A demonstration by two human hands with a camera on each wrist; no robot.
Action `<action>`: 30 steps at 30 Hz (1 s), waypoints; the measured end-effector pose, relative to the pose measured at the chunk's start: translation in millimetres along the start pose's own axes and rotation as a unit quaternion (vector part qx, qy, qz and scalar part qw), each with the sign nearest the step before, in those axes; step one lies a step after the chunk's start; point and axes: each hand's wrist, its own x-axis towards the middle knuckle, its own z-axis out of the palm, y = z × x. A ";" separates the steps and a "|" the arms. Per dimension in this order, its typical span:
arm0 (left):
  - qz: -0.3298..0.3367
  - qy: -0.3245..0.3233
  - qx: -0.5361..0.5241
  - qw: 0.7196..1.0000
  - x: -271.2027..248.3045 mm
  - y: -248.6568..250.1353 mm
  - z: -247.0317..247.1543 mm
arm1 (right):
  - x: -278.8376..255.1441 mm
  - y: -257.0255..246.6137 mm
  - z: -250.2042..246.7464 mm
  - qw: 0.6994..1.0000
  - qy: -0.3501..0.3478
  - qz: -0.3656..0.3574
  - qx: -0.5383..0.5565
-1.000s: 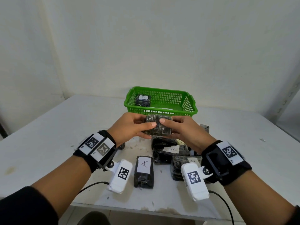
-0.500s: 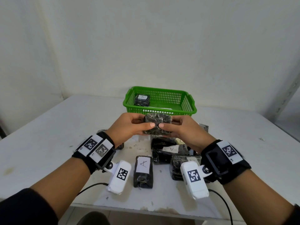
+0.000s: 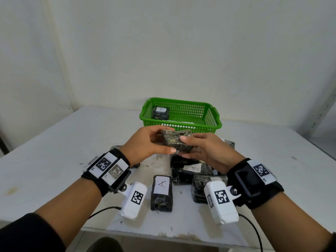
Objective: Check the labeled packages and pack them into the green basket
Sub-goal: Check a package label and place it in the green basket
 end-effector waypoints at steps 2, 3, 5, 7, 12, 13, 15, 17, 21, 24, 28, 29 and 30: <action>-0.034 -0.027 -0.038 0.998 -0.6 -1.3 2.9 | 0.9 0.5 -0.1 0.999 0.015 -0.022 0.022; -0.052 -0.024 -0.061 0.996 -0.3 -1.9 4.4 | 1.5 1.0 -0.5 0.999 0.023 -0.031 0.020; -0.071 0.003 -0.079 0.994 0.6 -3.1 5.5 | 1.7 2.2 -1.1 0.999 0.031 -0.039 -0.004; -0.066 0.019 -0.059 0.996 1.6 -5.3 4.3 | 1.5 3.2 -1.5 0.999 0.027 -0.036 -0.031; -0.064 0.012 -0.063 0.996 -0.3 -5.1 3.0 | 2.5 5.0 -0.2 0.998 0.046 -0.035 -0.028; -0.067 0.005 -0.068 0.995 -0.4 -4.8 3.9 | 3.1 5.7 -0.6 0.997 0.050 -0.038 -0.034; -0.072 0.004 -0.070 0.995 -0.4 -4.8 5.3 | 3.8 6.8 -1.1 0.997 0.050 -0.040 -0.043; -0.075 0.019 -0.066 0.995 0.3 -5.8 4.9 | 4.0 7.1 -0.4 0.997 0.047 -0.037 -0.044; -0.085 0.040 -0.087 0.992 0.8 -5.3 3.0 | 3.7 6.2 2.1 0.999 0.023 -0.019 -0.014; -0.098 0.011 -0.093 0.991 -0.8 -4.8 1.8 | 4.0 5.8 1.2 0.998 0.030 -0.032 -0.036; -0.089 0.014 -0.059 0.994 -1.4 -5.9 -0.8 | 3.7 5.4 1.9 0.988 0.045 -0.076 -0.123; -0.087 0.018 -0.058 0.994 -1.1 -5.3 -1.0 | 3.7 4.9 2.1 0.986 0.052 -0.090 -0.132; -0.085 0.019 -0.056 0.995 -1.1 -4.1 -0.8 | 3.9 4.7 2.2 0.984 0.059 -0.104 -0.133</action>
